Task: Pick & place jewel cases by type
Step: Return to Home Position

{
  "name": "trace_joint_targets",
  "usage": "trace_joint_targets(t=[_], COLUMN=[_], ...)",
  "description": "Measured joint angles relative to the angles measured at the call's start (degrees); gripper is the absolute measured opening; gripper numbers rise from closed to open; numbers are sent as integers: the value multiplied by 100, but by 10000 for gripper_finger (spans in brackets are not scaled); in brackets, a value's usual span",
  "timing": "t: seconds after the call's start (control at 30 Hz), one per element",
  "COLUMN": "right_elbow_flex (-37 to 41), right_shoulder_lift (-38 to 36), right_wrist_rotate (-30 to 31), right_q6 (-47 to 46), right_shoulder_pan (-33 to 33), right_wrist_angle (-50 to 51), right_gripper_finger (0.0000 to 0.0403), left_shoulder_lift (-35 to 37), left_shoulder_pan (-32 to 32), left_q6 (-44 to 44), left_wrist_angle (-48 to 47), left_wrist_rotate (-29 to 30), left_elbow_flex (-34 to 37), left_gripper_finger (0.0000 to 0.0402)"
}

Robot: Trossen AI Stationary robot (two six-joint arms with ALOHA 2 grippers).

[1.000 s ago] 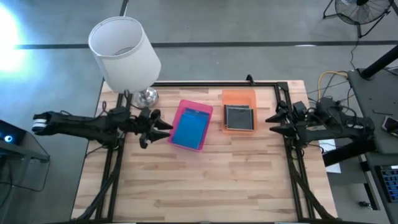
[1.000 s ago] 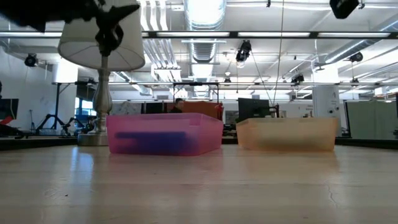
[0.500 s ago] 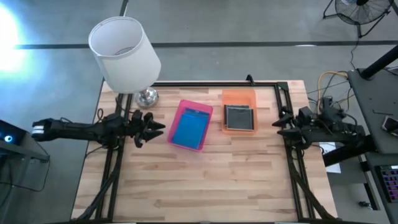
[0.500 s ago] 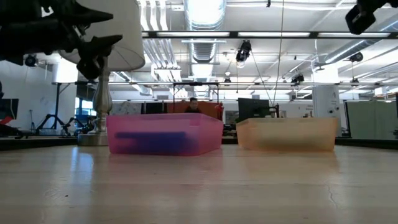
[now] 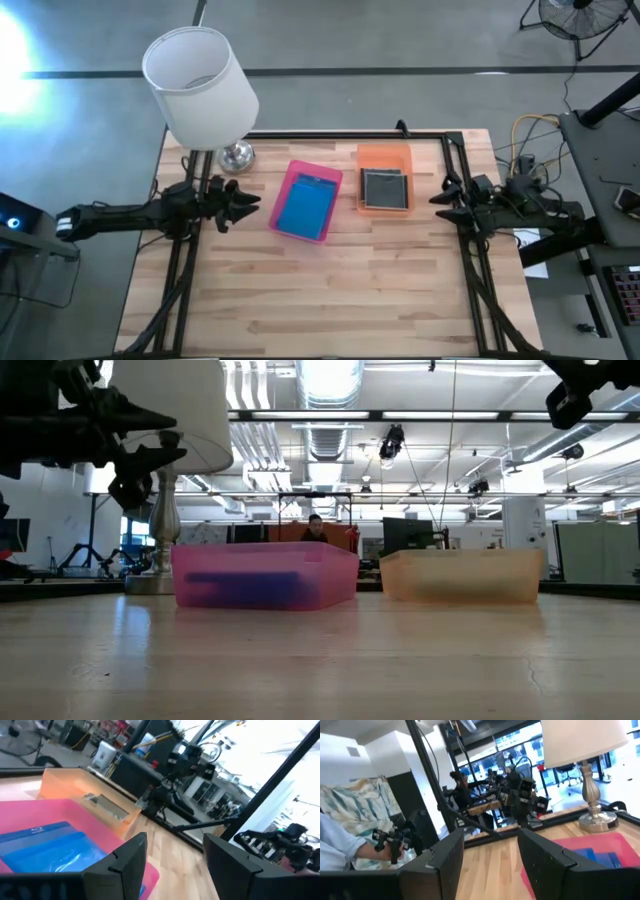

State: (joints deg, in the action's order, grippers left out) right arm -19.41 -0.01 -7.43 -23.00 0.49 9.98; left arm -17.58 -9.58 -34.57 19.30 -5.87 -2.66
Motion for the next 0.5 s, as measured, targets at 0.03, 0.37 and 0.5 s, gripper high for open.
trace_joint_targets(t=[0.03,0.37,0.5], right_elbow_flex=[107,929,1122], right_shoulder_lift=[0,8,84], right_wrist_rotate=[1,292,314], right_q6=[7,26,30], right_shoulder_pan=[0,-1,0], right_wrist_angle=[-163,-843,-805], right_gripper_finger=[181,182,180], left_shoulder_lift=[42,102,73], left_shoulder_pan=[1,-9,-9], left_q6=[-7,-146,-148], left_wrist_angle=[31,-491,-488], left_wrist_rotate=[1,561,577], left_elbow_flex=[78,207,202], left_gripper_finger=[179,179,179])
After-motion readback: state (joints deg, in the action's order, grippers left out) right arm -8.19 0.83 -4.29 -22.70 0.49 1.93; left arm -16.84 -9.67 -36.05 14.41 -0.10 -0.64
